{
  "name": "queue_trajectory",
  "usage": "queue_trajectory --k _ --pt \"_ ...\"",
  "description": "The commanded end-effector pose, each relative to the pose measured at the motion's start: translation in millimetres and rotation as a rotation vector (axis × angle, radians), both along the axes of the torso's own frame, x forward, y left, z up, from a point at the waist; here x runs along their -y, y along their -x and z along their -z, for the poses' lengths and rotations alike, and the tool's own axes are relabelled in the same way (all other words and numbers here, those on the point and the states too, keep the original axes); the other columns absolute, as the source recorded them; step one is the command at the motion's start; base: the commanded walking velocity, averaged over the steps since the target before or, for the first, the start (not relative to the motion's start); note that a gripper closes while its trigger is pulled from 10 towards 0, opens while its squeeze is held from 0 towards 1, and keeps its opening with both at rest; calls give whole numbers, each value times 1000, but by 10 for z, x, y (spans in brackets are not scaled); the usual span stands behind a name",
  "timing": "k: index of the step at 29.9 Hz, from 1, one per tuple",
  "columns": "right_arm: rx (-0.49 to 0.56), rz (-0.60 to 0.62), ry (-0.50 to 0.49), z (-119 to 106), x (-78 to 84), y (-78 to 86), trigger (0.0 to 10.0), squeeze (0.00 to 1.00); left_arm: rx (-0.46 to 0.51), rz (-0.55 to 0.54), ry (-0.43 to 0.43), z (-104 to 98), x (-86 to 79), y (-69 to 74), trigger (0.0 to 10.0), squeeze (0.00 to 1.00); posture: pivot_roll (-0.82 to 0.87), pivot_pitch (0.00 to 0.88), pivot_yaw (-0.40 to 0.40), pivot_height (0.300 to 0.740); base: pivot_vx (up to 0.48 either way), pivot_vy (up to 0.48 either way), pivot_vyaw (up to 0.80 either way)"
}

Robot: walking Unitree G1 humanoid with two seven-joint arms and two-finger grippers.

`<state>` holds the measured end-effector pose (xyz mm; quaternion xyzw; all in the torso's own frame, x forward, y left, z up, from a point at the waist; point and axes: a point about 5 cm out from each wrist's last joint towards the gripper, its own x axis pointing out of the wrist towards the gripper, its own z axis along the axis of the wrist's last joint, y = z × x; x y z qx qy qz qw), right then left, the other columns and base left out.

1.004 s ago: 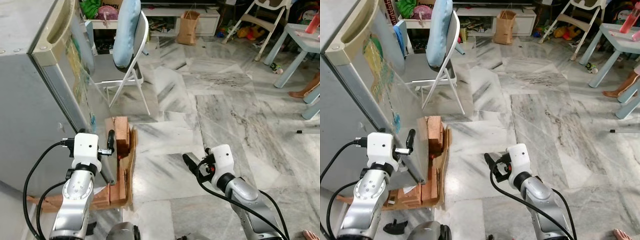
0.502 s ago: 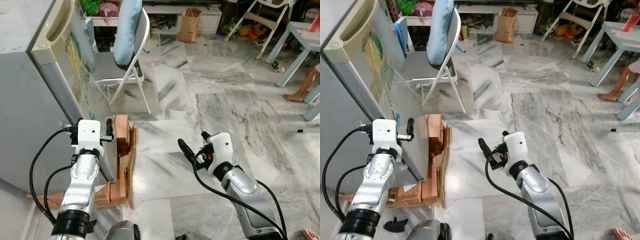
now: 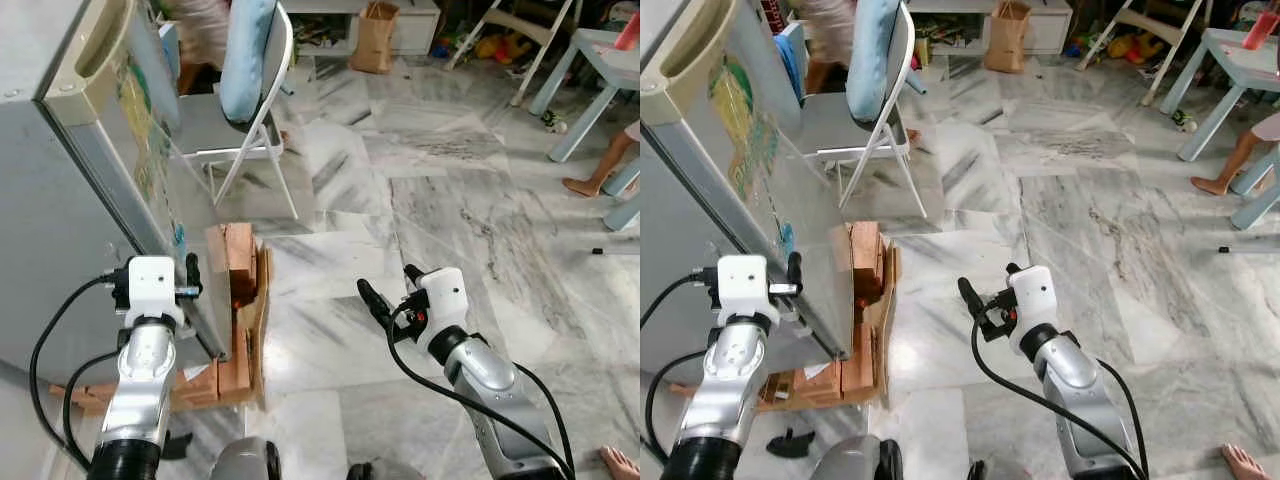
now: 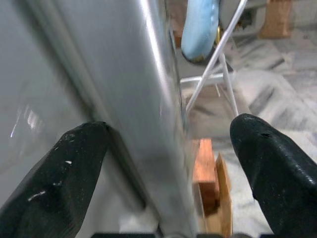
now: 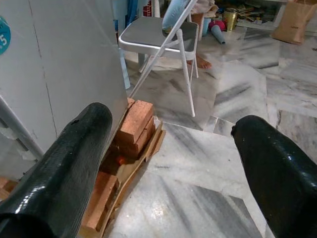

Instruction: Restocking fridge

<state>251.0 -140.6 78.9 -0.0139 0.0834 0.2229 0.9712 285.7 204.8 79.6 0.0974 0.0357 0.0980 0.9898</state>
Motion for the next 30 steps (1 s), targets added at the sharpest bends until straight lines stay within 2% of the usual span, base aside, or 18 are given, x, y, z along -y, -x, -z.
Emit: queue_trajectory --k 1,5,9,12,14,15,16,17,19,20,21,22,26,27,30 --pt "10 2 1 -13 1 -12 10000 0 13 2 -11 -21 -4 -32 10000 0 88 62 -21 740 0 0 0" --pt "19 0 -1 -31 -15 -23 10000 0 39 7 -9 -116 -3 -180 10000 0 83 60 -21 740 0 0 0" --pt "15 1 0 -20 -13 -16 10000 0 55 32 9 -159 14 -229 10000 0 85 61 -20 740 0 0 0" --pt "-50 -51 15 64 -33 30 10000 0 80 122 41 -232 150 -308 10000 0 91 61 -20 740 0 0 0" --pt "-117 -97 79 168 -18 89 10000 0 81 180 45 -270 284 -389 10000 0 102 60 -25 740 0 0 0" --pt "-117 -97 79 168 -18 89 10000 0 81 180 45 -270 284 -389 10000 0 102 60 -25 740 0 0 0" --pt "-150 -103 112 218 21 132 10000 0 92 234 48 -335 424 -473 10000 0 104 59 -26 740 0 0 0" --pt "-197 -95 134 270 78 191 10000 0 122 322 48 -473 659 -594 10000 0 101 57 -28 740 0 0 0" --pt "-209 -90 132 280 86 204 10000 0 133 347 48 -516 723 -625 10000 0 99 55 -27 740 0 0 0" --pt "-254 -128 154 341 108 295 10000 0 171 478 94 -725 1096 -718 10000 0 90 52 -23 740 0 0 0" --pt "-265 -129 153 357 115 319 10000 0 188 548 121 -824 1294 -728 10000 0 90 52 -23 740 0 0 0" --pt "-269 -124 147 365 118 326 10000 0 210 637 139 -930 1531 -705 10000 0 90 50 -20 740 0 0 0" --pt "-266 -141 147 371 93 308 10000 0 251 860 174 -1098 2085 -517 10000 0 89 41 -10 740 0 0 0" --pt "-252 -160 150 364 73 298 10000 0 240 974 242 -1129 2336 -362 10000 0 87 40 -8 740 0 0 0" --pt "-246 -172 150 358 56 294 10000 0 238 1030 258 -1116 2426 -274 10000 0 86 40 -5 740 0 0 0"
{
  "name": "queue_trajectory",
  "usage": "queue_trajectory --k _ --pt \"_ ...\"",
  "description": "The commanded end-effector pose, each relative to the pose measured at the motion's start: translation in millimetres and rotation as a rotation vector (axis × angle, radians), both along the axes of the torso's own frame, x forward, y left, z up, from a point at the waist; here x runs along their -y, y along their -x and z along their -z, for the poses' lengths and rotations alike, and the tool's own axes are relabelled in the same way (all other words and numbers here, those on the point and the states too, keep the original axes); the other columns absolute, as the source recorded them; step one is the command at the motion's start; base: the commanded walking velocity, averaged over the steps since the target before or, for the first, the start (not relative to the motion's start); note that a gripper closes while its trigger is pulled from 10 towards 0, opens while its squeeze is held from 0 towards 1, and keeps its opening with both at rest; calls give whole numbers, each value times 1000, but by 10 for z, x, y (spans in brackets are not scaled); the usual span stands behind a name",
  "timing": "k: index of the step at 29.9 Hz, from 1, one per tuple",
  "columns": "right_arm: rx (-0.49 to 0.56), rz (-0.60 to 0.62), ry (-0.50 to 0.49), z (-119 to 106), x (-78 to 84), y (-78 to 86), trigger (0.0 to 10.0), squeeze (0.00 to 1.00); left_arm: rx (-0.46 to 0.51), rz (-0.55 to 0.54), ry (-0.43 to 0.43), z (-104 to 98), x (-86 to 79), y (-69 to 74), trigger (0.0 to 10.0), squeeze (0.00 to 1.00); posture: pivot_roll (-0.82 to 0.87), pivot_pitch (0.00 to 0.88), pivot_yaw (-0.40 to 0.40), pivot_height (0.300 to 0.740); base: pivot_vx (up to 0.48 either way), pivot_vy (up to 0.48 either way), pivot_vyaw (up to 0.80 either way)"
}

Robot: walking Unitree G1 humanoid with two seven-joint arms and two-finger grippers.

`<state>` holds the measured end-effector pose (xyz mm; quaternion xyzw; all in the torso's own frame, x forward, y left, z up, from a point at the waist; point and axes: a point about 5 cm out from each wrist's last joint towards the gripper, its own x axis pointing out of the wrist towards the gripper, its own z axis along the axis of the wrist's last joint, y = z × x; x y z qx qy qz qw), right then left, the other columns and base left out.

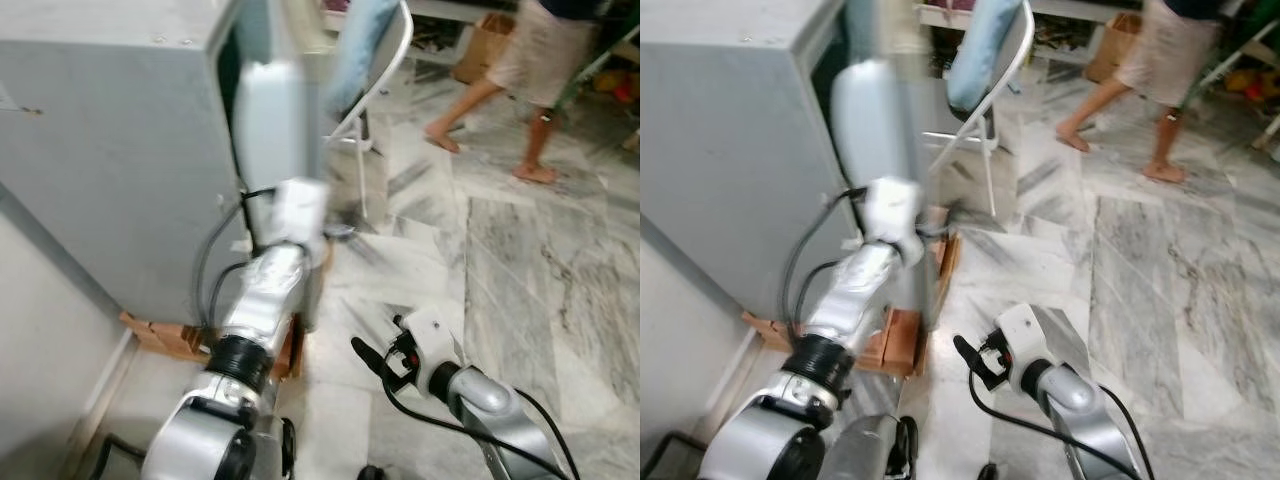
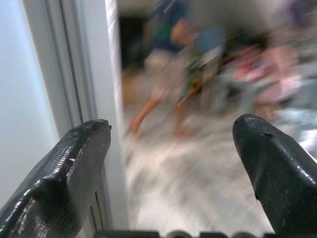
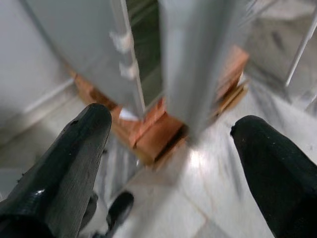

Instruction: Restocking fridge

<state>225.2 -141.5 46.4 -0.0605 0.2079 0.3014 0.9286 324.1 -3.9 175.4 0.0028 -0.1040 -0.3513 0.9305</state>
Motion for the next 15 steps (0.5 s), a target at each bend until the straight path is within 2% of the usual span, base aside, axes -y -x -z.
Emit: queue_trajectory --k 1,2,5,6,7,8,9,10,12,14,15 --pt "-18 7 14 34 41 39 10000 0 5 98 57 -123 328 114 10000 0 86 41 -5 740 0 0 0" --pt "-25 11 8 36 33 45 10000 0 3 37 24 -17 201 54 10000 0 87 42 -4 740 0 0 0" --pt "-17 12 -6 31 21 45 10000 0 -20 -107 32 66 -159 -95 10000 0 92 46 -5 740 0 0 0" --pt "-17 12 -6 31 21 45 10000 0 -20 -107 32 66 -159 -95 10000 0 92 46 -5 740 0 0 0" --pt "-13 11 -11 30 20 45 10000 0 -14 -141 30 66 -263 -123 10000 0 93 47 -6 740 0 0 0" --pt "11 11 -30 16 15 39 10000 0 -20 -235 13 108 -580 -173 10000 0 98 47 -4 740 0 0 0" --pt "11 11 -30 16 15 39 10000 0 -20 -235 13 108 -580 -173 10000 0 98 47 -4 740 0 0 0" --pt "32 10 -37 1 14 34 10000 0 -26 -279 11 141 -750 -176 10000 0 96 47 -2 740 0 0 0" --pt "62 14 -49 -21 9 21 10000 0 -40 -327 -1 213 -894 -160 10000 0 95 46 -2 740 0 0 0" --pt "82 43 -51 -26 20 -2 10000 0 -83 -381 -9 402 -1073 -84 10000 0 83 45 7 740 268 -353 0" --pt "83 58 -58 -25 24 -14 10000 0 -85 -390 -23 453 -1104 -57 10000 0 83 45 7 740 292 -375 0"
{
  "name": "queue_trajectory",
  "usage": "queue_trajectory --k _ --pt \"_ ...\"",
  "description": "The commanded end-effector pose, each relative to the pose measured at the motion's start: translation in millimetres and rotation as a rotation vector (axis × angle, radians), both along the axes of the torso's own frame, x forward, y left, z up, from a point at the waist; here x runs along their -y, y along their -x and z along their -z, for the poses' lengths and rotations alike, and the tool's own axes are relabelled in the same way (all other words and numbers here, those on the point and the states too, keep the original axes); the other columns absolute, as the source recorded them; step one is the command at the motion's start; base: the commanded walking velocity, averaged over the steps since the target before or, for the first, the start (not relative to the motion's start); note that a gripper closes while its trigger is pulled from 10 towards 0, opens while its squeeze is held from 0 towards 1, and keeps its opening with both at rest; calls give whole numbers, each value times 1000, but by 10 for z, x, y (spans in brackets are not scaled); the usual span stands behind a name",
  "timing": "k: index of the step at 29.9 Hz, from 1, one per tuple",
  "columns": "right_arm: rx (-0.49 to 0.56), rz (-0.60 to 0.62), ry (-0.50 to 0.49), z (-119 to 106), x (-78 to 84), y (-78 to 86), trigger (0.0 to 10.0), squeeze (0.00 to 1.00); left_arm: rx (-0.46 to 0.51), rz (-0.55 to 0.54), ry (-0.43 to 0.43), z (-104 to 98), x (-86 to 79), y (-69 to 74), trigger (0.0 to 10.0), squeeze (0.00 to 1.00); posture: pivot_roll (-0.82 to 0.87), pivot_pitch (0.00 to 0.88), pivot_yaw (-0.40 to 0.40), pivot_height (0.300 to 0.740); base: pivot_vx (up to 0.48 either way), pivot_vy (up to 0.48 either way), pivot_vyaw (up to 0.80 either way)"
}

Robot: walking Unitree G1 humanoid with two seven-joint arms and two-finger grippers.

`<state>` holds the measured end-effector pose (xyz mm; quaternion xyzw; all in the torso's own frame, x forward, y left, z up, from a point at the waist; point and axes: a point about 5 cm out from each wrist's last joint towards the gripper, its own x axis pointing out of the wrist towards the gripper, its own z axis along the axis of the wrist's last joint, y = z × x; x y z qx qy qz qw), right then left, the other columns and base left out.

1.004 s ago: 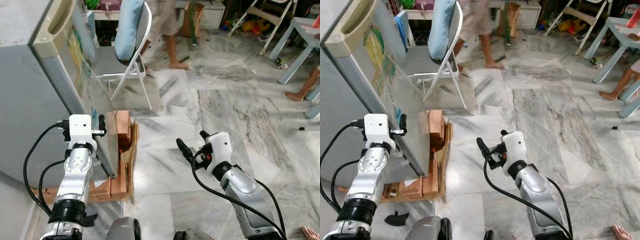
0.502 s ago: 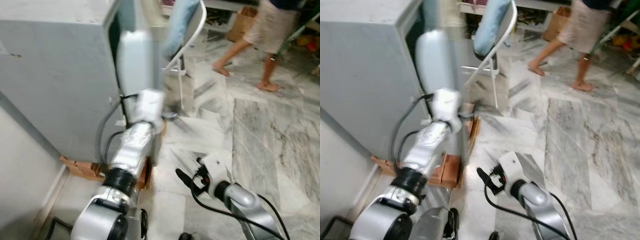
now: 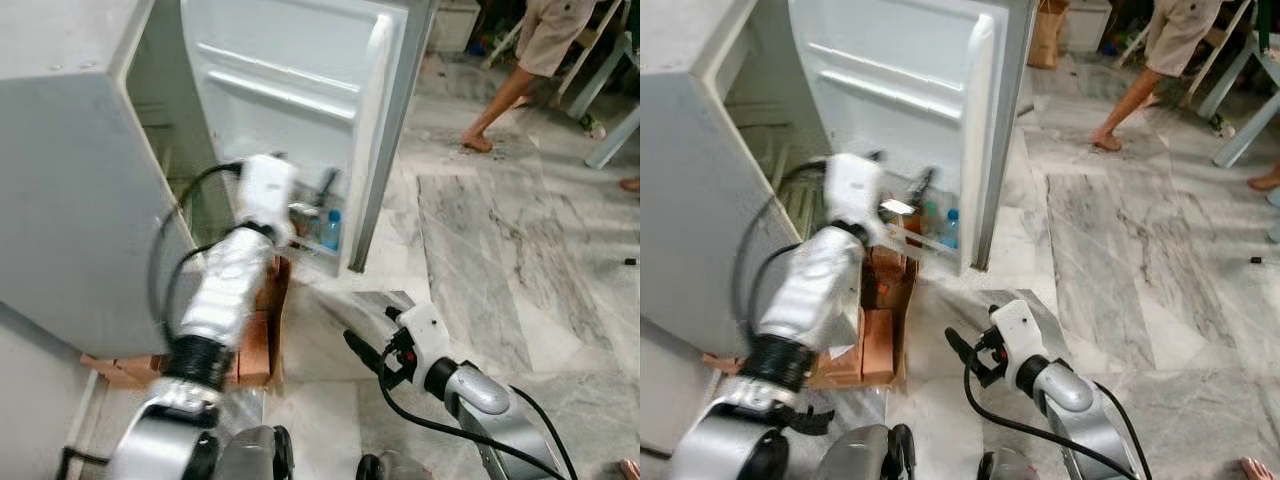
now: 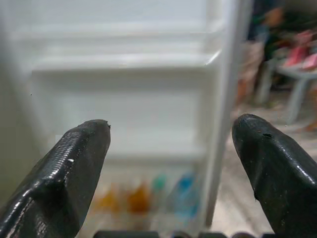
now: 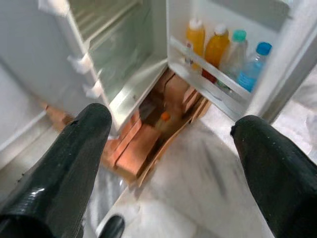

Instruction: Restocking fridge

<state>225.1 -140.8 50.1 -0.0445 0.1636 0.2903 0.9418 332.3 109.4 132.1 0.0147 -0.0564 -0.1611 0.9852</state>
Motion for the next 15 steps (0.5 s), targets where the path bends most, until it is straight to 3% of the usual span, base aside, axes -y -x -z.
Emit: queue_trajectory --k 1,5,7,10,15 --pt "-5 43 -18 23 36 -24 10000 0 -8 0 -11 81 2 59 10000 0 81 43 5 740 307 -364 -419" --pt "-10 50 -36 41 37 -50 10000 0 -55 -20 -16 254 -53 169 10000 0 68 37 4 740 344 -330 -705" --pt "29 48 -19 14 48 -72 10000 0 -73 -21 -19 334 -52 285 10000 0 69 36 -5 740 364 -309 -800" --pt "60 70 -23 -16 63 -94 10000 0 -78 -20 -38 373 -68 347 10000 0 71 37 -5 740 364 -307 -800" --pt "220 217 -13 -244 103 -316 10000 0 -82 -50 -63 398 -176 372 10000 0 82 38 1 740 362 -310 -800"
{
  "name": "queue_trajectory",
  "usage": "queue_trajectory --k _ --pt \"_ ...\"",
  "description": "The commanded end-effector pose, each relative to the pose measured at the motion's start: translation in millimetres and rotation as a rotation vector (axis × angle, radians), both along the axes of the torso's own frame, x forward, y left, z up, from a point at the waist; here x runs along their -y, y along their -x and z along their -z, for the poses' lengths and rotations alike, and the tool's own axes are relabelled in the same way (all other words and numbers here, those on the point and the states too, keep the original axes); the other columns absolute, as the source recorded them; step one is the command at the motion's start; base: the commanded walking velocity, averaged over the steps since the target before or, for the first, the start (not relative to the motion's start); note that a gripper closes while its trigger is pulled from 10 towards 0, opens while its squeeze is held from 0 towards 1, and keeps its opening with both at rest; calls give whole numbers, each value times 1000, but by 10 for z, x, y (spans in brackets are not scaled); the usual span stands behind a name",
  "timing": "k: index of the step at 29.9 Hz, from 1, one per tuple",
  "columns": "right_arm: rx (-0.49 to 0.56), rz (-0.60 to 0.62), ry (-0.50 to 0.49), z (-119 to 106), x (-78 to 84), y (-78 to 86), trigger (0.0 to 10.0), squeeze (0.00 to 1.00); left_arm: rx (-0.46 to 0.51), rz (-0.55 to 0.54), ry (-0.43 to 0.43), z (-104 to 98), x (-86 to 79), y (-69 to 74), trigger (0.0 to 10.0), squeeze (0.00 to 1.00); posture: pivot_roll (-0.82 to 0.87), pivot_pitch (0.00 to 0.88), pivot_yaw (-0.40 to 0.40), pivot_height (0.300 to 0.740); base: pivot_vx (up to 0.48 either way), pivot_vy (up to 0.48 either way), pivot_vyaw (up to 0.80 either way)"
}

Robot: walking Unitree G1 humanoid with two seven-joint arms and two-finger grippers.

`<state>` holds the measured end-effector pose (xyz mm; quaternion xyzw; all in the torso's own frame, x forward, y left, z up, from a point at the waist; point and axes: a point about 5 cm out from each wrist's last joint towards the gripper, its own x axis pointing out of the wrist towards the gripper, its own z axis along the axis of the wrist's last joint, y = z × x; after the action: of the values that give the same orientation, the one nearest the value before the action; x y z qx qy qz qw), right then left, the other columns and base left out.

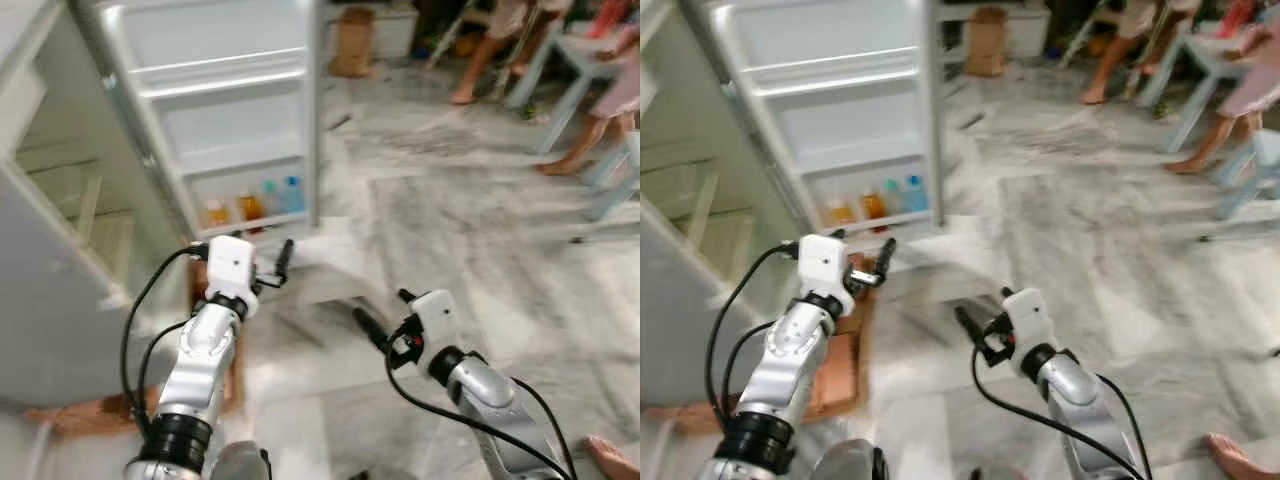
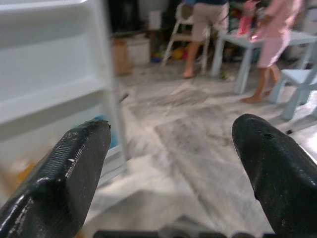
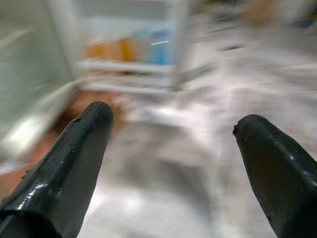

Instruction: Restocking fridge

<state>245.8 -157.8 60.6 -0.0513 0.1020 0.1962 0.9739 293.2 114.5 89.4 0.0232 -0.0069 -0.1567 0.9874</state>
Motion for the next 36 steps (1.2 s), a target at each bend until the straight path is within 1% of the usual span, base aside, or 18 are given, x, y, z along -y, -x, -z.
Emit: queue_trajectory --k 1,4,6,7,9,13,15,16,19,20,21,23,24,29,32,36 --pt "107 49 -17 -187 -64 -147 10000 0 16 -39 -40 -32 -135 -18 10000 0 85 36 0 740 360 -311 -800" --pt "185 116 -25 -348 -65 -266 10000 0 17 -62 -72 -23 -183 -25 10000 0 88 33 0 740 371 -301 -800" --pt "233 137 -25 -440 -87 -320 10000 0 19 -86 -83 -24 -210 -27 10000 0 89 29 -1 740 392 -274 -800" --pt "240 139 -27 -455 -101 -331 10000 0 18 -99 -86 -22 -222 -32 10000 0 89 29 -1 740 412 -240 -800" --pt "240 142 -25 -449 -116 -339 10000 0 16 -110 -89 -18 -227 -41 10000 0 90 27 -2 740 422 -120 -800" --pt "225 169 -16 -361 -163 -317 10000 0 8 -141 -109 -1 -223 -50 10000 0 100 27 -3 740 443 0 -800" --pt "238 174 -24 -370 -197 -311 10000 0 8 -164 -116 3 -238 -45 10000 0 101 28 -2 740 452 0 -800" --pt "267 186 -34 -420 -225 -323 10000 0 7 -207 -123 6 -290 -40 10000 0 99 28 -2 740 461 0 -800" --pt "294 204 -44 -474 -226 -345 10000 0 11 -260 -133 2 -368 -26 10000 0 92 32 1 740 464 0 -800" --pt "294 204 -44 -474 -226 -345 10000 0 11 -260 -133 2 -368 -26 10000 0 92 32 1 740 465 0 -800" --pt "305 221 -50 -498 -204 -363 10000 0 11 -303 -129 5 -443 0 10000 0 89 34 2 740 472 0 -800" --pt "313 234 -48 -511 -183 -374 10000 0 6 -340 -128 16 -508 23 10000 0 85 38 3 740 480 0 -800" --pt "317 238 -44 -512 -172 -378 10000 0 -8 -373 -123 39 -570 46 10000 0 85 39 3 740 480 0 -800" --pt "313 237 -47 -490 -194 -370 10000 0 -13 -376 -131 56 -593 67 10000 0 88 39 6 740 480 0 -800" --pt "311 227 -59 -478 -236 -368 10000 0 -11 -365 -144 55 -573 71 10000 0 90 37 9 740 480 0 -800" --pt "311 229 -60 -475 -239 -370 10000 0 0 -358 -152 40 -557 67 10000 0 89 37 11 740 480 0 -658"
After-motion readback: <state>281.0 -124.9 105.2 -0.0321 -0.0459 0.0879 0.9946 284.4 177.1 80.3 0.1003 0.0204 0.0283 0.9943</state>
